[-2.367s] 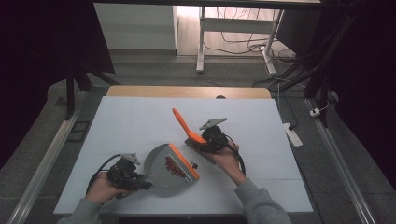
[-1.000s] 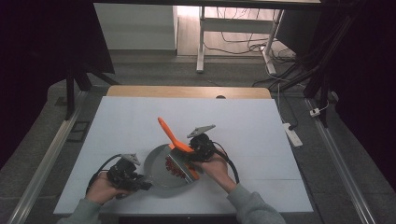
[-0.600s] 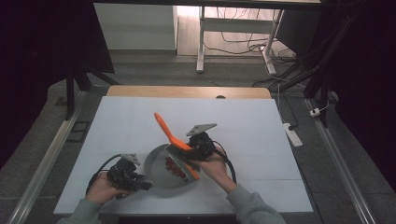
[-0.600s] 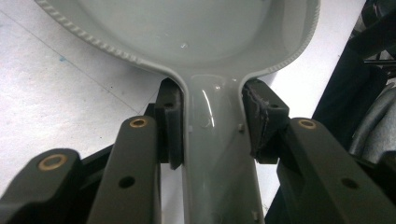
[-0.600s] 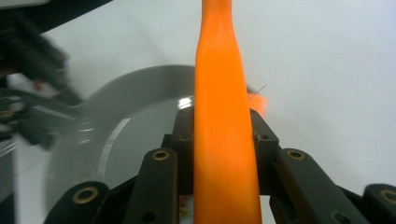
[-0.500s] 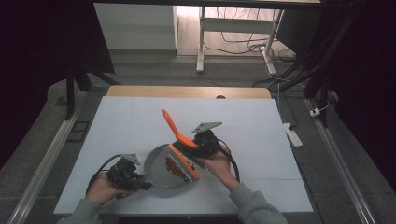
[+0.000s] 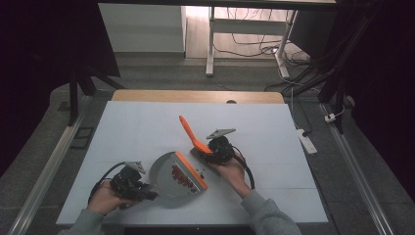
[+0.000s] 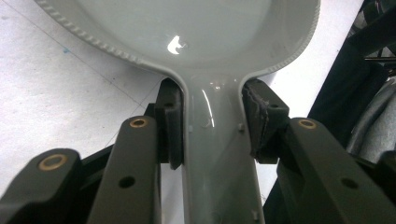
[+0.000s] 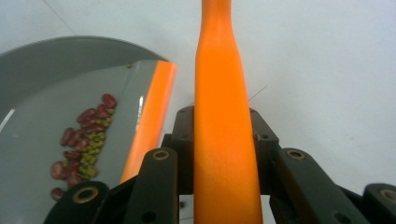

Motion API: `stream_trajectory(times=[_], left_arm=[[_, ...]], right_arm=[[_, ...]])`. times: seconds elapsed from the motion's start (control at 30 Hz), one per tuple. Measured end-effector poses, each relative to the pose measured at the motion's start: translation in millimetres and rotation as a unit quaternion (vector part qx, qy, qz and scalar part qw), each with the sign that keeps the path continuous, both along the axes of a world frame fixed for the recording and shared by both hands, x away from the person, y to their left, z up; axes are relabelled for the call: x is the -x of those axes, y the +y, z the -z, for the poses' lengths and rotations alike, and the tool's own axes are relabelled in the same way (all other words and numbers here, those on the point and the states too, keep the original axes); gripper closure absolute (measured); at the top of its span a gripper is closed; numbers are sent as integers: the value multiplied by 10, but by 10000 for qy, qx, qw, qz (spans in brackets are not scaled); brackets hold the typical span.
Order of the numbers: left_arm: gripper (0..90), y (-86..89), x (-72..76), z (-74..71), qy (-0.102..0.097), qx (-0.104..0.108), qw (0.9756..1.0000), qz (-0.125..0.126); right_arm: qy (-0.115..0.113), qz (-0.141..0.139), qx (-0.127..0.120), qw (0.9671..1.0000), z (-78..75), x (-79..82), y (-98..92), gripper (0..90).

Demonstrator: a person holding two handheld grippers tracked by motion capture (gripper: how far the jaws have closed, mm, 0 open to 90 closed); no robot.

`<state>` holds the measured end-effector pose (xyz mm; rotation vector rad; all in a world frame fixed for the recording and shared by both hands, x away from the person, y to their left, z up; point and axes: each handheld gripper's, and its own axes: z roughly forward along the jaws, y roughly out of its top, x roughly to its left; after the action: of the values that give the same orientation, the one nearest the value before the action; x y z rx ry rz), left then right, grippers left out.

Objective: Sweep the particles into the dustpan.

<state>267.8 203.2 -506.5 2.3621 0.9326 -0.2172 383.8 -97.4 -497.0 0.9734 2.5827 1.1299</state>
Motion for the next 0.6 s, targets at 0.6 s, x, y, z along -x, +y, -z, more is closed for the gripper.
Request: stream_trajectory(times=[0.6], left_arm=[[614, -1, -2, 14, 26, 16, 10000, -43]], right_arm=[[34, -462, -833, 9955, -144, 303, 289, 708]])
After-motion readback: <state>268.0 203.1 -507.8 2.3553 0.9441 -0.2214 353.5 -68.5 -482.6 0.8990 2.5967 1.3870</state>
